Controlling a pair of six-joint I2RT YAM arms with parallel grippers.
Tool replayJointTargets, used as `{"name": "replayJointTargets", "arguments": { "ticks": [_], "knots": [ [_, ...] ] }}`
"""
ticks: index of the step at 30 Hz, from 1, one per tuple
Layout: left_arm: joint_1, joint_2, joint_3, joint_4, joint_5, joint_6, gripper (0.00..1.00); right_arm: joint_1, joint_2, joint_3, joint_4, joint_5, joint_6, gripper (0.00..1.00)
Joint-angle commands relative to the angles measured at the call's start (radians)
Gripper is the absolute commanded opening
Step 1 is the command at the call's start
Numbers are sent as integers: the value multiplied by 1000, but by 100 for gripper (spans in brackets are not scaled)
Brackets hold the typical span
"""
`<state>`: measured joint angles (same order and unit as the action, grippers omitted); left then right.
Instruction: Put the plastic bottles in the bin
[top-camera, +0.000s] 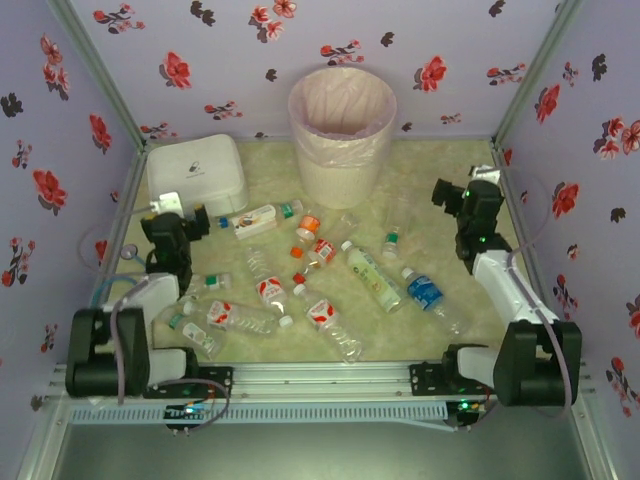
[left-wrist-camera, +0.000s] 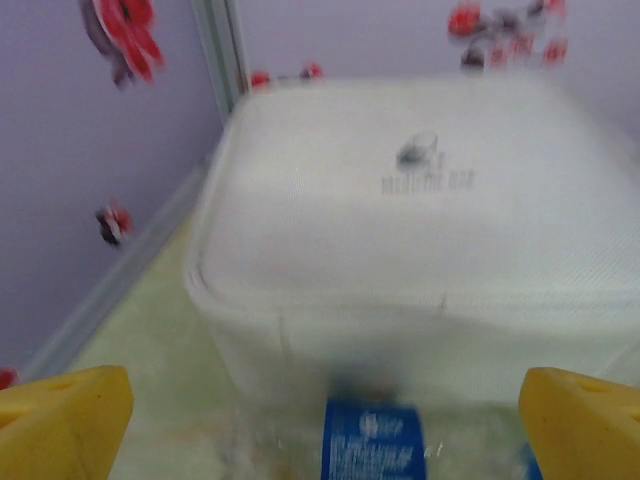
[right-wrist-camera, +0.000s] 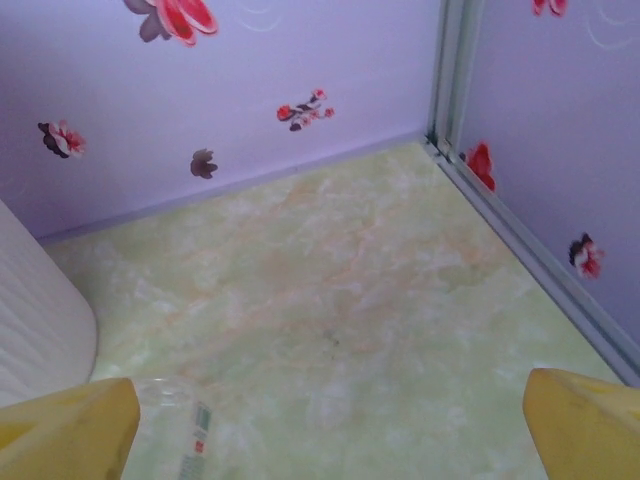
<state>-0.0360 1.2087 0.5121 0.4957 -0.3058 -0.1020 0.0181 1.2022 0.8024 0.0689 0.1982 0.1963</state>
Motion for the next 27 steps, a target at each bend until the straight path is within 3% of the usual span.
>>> {"name": "replayJointTargets", "arguments": {
  "ticks": [1, 6, 10, 16, 21, 23, 27],
  "knots": [
    [-11, -137, 151, -381, -28, -120, 100, 23, 12, 86, -458, 10, 152, 99],
    [-61, -215, 370, -830, 94, -284, 100, 116, 81, 164, -522, -107, 266, 99],
    [-149, -236, 425, -996, 183, -350, 100, 205, 262, 269, -547, -110, 275, 99],
    [-218, -253, 436, -1094, 251, -389, 100, 210, 540, 437, -567, -198, 284, 93],
    [-220, -293, 401, -1084, 249, -403, 100, 212, 674, 504, -578, -155, 282, 91],
    [-220, -298, 392, -1076, 249, -405, 100, 211, 708, 523, -584, -151, 274, 86],
    [-220, -293, 391, -1071, 249, -401, 100, 209, 722, 547, -611, -134, 265, 66]
  ]
}}
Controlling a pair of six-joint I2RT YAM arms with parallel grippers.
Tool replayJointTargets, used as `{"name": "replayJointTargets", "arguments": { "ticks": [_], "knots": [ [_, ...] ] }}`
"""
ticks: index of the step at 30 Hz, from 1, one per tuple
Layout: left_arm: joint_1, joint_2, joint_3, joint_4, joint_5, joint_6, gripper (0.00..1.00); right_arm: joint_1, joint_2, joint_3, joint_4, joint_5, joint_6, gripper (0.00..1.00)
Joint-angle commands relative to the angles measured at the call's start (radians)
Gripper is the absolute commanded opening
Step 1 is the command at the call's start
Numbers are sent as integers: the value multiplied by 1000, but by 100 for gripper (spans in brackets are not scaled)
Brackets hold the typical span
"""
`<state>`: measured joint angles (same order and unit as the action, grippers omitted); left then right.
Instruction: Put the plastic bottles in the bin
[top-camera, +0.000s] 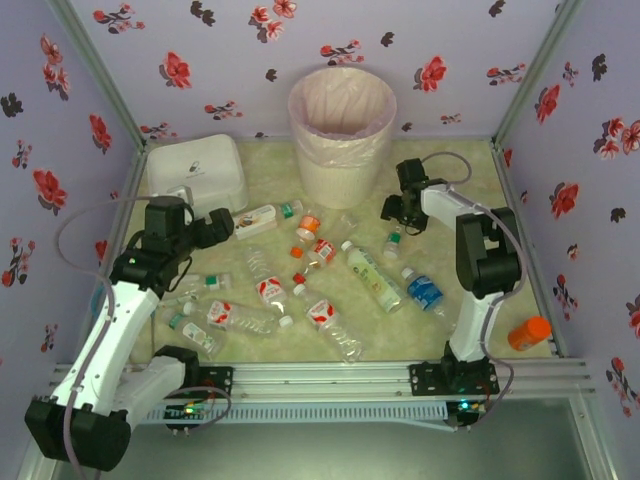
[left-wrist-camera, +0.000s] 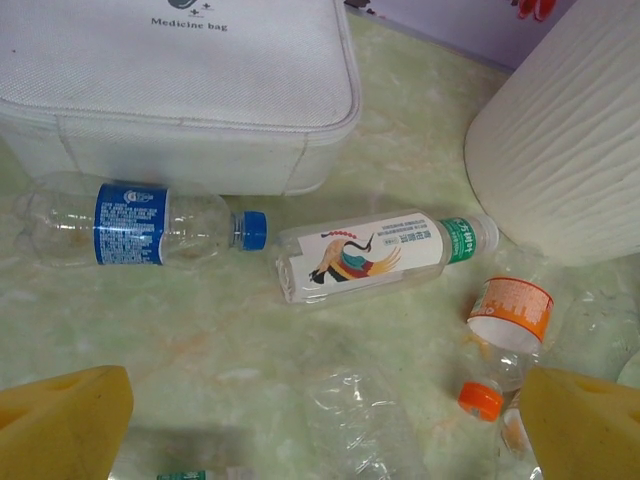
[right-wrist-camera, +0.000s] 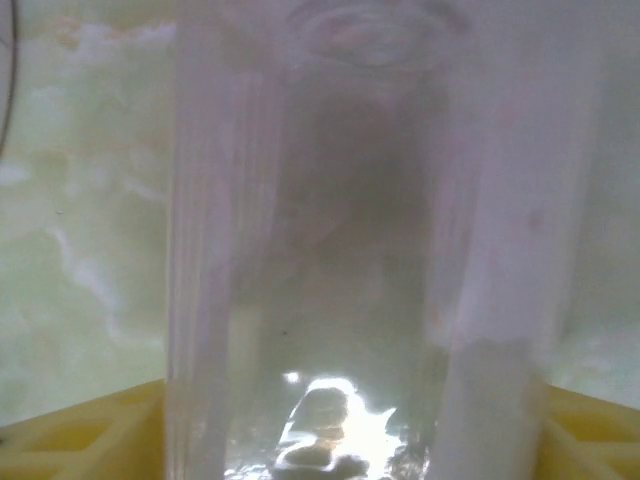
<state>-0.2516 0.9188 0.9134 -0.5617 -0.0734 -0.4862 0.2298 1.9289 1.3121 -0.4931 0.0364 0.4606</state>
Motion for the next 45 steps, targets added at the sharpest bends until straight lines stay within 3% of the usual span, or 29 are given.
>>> {"name": "replayJointTargets", "arguments": {
  "ticks": [1, 11, 16, 21, 30, 39, 45],
  "knots": [
    [-5, -3, -11, -8, 17, -18, 100, -3, -18, 32, -51, 40, -2, 62],
    [-4, 50, -2, 15, 41, -52, 100, -64, -305, 69, -187, 81, -71, 42],
    [-5, 96, -1, 45, 72, -63, 99, -79, -494, 199, -247, 99, -124, 28],
    [-13, 143, 21, 31, 109, -40, 95, -78, -545, 379, -187, -5, -142, 16],
    [-92, 169, 75, -151, 18, 0, 84, 7, -244, 825, -107, -121, -145, 8],
    [-161, 137, 81, -237, -83, -16, 86, 84, 161, 1269, -104, -145, -162, 3],
    [-176, 155, 84, -205, -86, 15, 86, 125, 285, 1356, -121, -155, -216, 3]
  ]
}}
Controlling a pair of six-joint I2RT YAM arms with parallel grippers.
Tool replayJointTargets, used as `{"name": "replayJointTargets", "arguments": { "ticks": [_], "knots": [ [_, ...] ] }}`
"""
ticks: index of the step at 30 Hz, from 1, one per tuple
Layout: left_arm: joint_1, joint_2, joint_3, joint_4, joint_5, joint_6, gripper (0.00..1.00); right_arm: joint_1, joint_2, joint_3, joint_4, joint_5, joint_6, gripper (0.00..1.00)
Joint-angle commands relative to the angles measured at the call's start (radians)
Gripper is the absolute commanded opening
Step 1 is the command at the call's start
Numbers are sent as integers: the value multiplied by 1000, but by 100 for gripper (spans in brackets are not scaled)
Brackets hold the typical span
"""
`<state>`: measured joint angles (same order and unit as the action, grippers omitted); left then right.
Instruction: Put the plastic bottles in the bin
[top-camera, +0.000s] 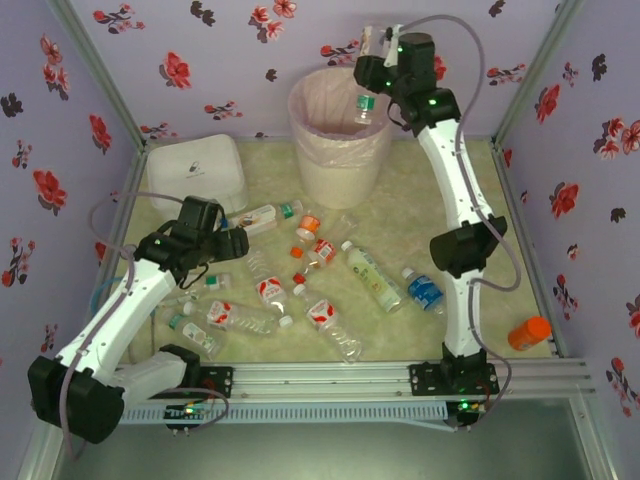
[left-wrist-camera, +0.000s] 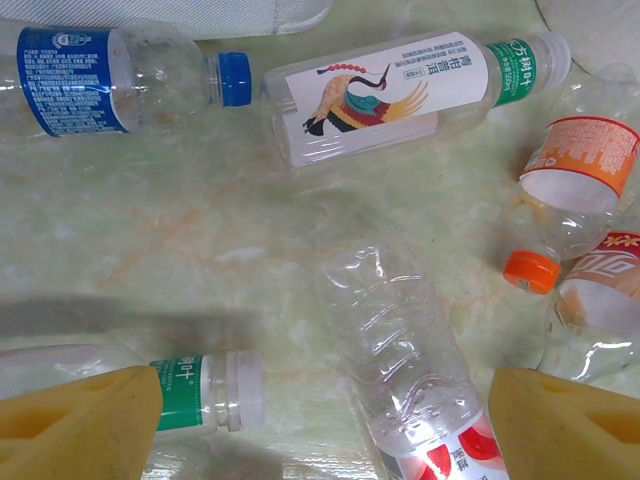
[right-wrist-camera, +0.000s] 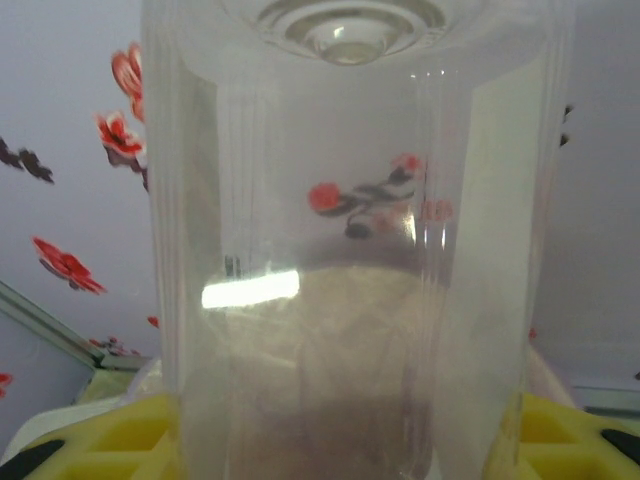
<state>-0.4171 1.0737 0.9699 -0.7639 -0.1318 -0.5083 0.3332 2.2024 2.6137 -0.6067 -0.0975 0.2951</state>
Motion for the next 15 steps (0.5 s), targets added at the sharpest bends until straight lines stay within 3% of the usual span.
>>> {"name": "replayJointTargets", "arguments": {
  "ticks": [1, 8, 15],
  "knots": [
    [-11, 11, 29, 10, -28, 49, 86, 27, 22, 54, -19, -21, -60, 4],
    [-11, 187, 133, 156, 15, 228, 85, 37, 63, 36, -83, -25, -85, 27],
    [-8, 440, 309, 182, 64, 399, 85, 40, 40, 36, -102, -14, -109, 60]
  ]
}}
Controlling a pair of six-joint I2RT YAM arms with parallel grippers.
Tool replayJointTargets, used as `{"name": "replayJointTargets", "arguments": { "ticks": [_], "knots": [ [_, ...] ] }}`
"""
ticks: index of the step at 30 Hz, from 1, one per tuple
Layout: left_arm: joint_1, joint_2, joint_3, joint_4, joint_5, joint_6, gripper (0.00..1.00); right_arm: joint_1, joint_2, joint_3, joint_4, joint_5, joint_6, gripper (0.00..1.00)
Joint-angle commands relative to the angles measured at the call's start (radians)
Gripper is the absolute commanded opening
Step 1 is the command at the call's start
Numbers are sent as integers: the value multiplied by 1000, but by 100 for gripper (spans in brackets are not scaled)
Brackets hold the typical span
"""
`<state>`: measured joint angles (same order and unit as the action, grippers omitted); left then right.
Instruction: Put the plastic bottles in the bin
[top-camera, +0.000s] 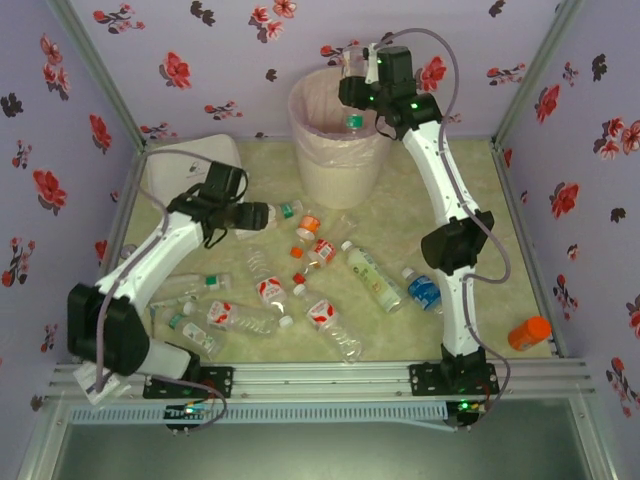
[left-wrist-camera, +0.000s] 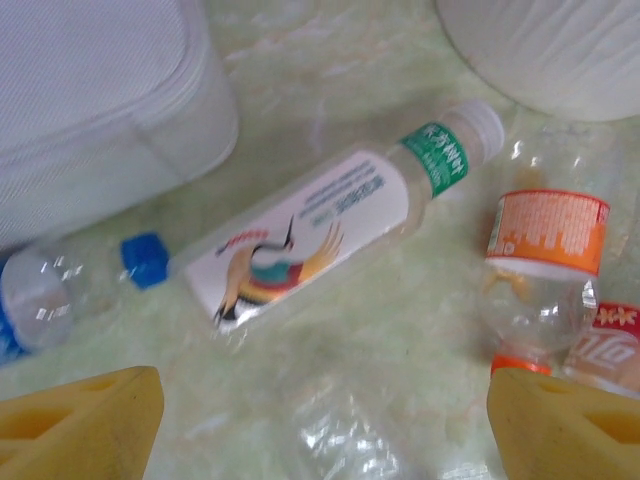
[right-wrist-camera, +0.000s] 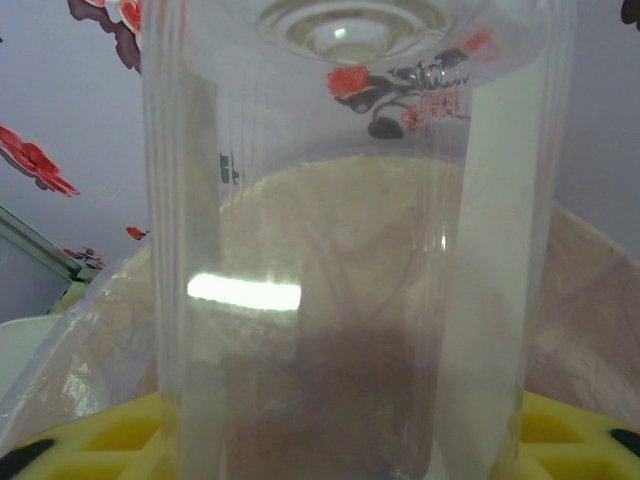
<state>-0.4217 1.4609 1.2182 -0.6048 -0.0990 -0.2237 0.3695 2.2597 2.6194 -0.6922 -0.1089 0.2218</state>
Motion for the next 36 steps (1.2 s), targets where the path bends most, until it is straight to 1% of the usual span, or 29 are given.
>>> {"name": "replayJointTargets", "arguments": {
  "ticks": [1, 4, 6, 10, 12, 16, 19, 22, 26, 30, 33, 36],
  "knots": [
    [-3, 83, 81, 22, 36, 131, 85, 3, -25, 31, -20, 2, -43, 65],
    [5, 150, 128, 14, 56, 167, 86, 3, -55, 31, -26, 12, -59, 76],
    [8, 182, 147, 11, 69, 185, 88, 2, -77, 33, -32, 18, -67, 81],
    [21, 237, 185, 0, 79, 248, 93, 2, -134, 33, -43, 26, -79, 88],
    [26, 264, 202, -11, 80, 271, 94, 2, -168, 33, -55, 29, -80, 89],
    [34, 320, 236, -31, 78, 331, 96, -2, -263, -6, -131, 58, -72, 95],
    [41, 360, 253, -43, 74, 387, 98, -16, -394, -178, -151, 55, -47, 99],
    [46, 400, 277, -68, 72, 440, 100, -39, -553, -405, -142, 31, -14, 99],
    [53, 449, 306, -97, 74, 494, 99, -67, -761, -723, -103, 3, 39, 99],
    [57, 489, 318, -119, 71, 524, 94, -102, -937, -952, -98, 0, 83, 99],
    [60, 511, 319, -118, 68, 531, 86, -126, -1048, -1083, -106, 1, 111, 99],
    [58, 534, 320, -116, 51, 538, 81, -134, -1138, -1185, -120, 5, 129, 99]
  ]
}}
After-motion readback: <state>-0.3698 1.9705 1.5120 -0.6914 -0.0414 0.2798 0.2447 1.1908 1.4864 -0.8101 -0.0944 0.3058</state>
